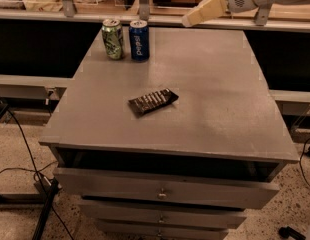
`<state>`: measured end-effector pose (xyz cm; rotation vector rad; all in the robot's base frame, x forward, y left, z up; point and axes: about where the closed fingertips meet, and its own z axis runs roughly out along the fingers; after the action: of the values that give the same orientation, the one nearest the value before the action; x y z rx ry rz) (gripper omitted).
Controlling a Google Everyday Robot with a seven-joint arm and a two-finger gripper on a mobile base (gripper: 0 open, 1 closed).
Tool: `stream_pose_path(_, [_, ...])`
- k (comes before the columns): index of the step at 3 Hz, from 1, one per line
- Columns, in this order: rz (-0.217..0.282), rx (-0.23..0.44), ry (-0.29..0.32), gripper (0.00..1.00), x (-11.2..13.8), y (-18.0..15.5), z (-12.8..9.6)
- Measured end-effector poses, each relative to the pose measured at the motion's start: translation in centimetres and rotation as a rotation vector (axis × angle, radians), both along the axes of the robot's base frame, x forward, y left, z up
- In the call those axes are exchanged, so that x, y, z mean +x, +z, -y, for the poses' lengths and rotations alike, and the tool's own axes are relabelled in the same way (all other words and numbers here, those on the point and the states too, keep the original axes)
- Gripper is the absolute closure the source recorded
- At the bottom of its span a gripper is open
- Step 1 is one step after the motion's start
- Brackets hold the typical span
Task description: Move pepsi can near rxbar chocolate
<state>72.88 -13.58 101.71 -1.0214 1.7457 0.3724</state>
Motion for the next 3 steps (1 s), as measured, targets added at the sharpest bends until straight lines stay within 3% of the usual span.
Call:
stream_pose_path(1, [-0.019, 0.156, -0.006, 0.0, 1.0, -1.7, -3.6])
stream_pose_path(2, [0.022, 0.258, 0.045, 0.0, 2.7, -3.2, -8.5])
stream_pose_path(3, [0.02, 0.259, 0.047, 0.0, 2.6, -3.2, -8.5])
